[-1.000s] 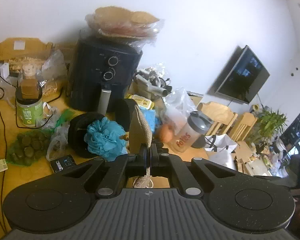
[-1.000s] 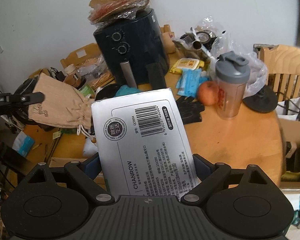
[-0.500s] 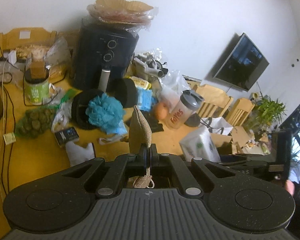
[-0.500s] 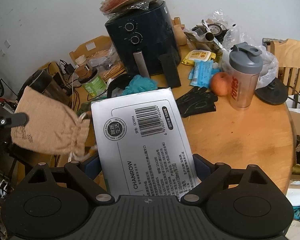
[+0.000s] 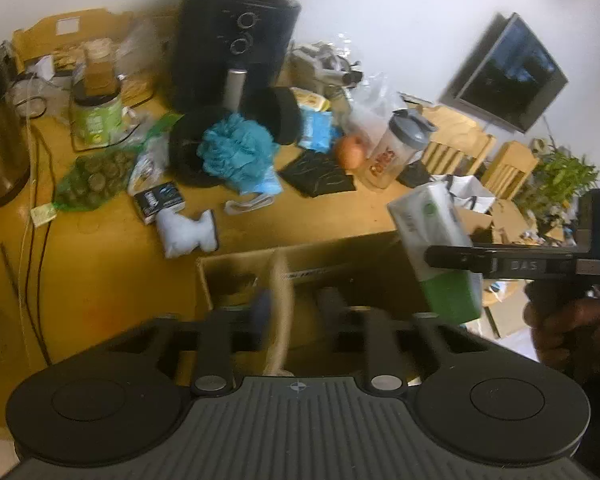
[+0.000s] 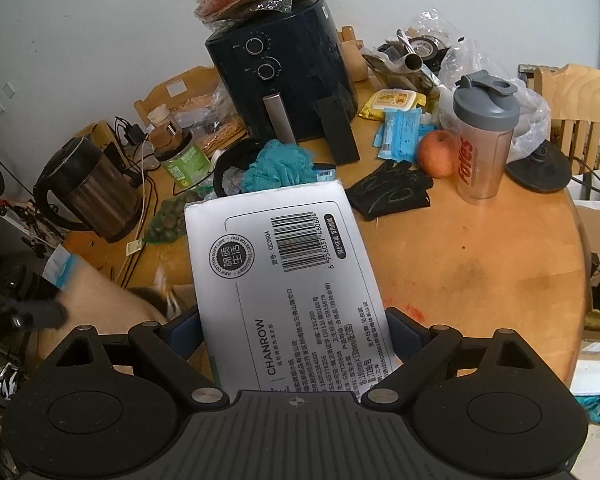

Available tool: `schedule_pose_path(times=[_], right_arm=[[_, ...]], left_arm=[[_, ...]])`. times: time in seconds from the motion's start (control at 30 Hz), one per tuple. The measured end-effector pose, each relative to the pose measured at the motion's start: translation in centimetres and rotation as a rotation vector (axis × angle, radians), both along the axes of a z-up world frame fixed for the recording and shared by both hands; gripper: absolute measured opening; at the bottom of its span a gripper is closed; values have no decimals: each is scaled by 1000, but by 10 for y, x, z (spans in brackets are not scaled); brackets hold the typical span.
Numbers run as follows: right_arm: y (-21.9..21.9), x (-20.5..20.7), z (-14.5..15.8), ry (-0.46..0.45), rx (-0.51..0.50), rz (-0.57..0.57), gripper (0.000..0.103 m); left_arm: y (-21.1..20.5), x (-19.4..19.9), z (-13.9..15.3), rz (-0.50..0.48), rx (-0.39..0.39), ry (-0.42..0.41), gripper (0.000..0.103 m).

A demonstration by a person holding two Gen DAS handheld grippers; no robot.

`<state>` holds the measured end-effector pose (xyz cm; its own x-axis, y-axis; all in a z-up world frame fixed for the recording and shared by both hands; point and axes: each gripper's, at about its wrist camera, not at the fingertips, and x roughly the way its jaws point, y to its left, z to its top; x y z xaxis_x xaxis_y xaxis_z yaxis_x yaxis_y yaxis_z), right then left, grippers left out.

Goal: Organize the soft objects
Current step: 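Carry the beige pouch with the left gripper and drop it into the box, then lower the white packet into the box and open the right gripper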

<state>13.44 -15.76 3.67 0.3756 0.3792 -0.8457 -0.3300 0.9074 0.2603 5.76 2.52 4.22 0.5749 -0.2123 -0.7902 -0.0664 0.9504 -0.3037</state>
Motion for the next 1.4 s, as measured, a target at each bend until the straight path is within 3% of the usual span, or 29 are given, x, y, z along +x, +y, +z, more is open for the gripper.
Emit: schedule_pose_path(times=[0.47,0.7,0.87,1.13,1.4], right_arm=[[7,-20,-6,36,16,5,92],[20,-25,-14,70,17,8,92],[30,-23,-13,91,-47,21,94],[31,-25,-5,50,-52,24,103],[30,-29,-8,49,-63,30,103]], left_arm=[[0,-26,-15,145,1,19,42],[0,-35,-16,166,7,23,42],[2,-40,-16,178,9,20,42],[10,-44,-21,219,12,30,42],[11,-44,-24,224,18,45,42]])
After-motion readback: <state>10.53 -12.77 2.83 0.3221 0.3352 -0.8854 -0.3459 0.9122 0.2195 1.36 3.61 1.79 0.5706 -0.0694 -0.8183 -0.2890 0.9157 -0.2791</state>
